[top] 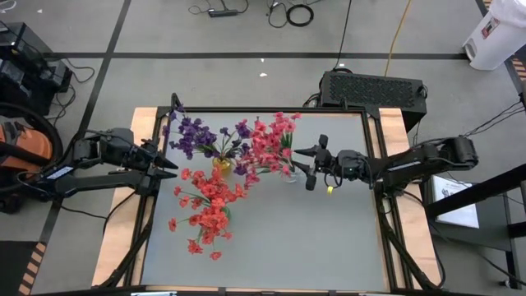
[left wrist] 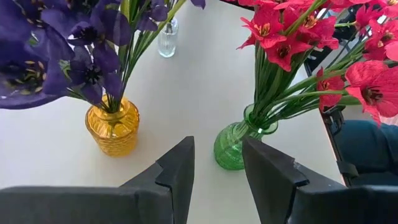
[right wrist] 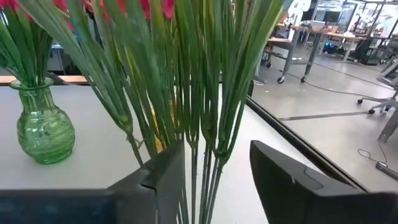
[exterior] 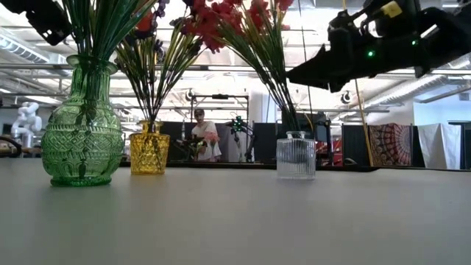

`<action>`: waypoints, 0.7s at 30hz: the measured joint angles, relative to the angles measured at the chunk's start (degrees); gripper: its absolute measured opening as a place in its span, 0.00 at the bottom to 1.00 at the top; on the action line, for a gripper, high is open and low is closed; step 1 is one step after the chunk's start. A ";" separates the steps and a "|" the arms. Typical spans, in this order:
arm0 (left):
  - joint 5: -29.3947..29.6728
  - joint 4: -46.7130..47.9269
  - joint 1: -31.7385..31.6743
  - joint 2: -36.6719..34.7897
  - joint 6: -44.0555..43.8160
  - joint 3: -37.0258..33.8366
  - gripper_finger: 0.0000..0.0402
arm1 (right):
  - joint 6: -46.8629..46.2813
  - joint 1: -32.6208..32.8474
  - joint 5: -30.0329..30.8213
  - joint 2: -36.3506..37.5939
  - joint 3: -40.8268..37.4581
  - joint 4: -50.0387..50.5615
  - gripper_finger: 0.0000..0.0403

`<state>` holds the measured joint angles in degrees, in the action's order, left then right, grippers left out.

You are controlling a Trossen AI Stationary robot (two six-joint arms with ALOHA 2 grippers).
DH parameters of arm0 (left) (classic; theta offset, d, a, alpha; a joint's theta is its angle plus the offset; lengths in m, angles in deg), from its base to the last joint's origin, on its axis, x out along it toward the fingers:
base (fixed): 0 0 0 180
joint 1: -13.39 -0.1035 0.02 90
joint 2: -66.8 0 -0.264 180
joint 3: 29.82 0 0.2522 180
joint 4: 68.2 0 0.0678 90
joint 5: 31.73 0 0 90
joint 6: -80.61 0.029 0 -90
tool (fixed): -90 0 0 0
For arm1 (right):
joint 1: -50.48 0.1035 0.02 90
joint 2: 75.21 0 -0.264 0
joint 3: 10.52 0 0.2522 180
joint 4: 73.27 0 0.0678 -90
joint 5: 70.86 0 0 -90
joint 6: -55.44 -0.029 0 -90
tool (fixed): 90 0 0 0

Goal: Sort flowers into vase by color
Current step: Return to Home Position

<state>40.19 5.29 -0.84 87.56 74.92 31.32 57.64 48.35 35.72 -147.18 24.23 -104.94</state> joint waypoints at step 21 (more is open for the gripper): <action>-3.10 5.27 0.02 -0.33 3.65 0.00 0.35 | -1.53 3.07 -0.44 27.85 0.02 31.15 0.51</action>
<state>37.08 10.56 -0.82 87.23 78.57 31.32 56.11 51.42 35.28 -119.33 24.25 -73.79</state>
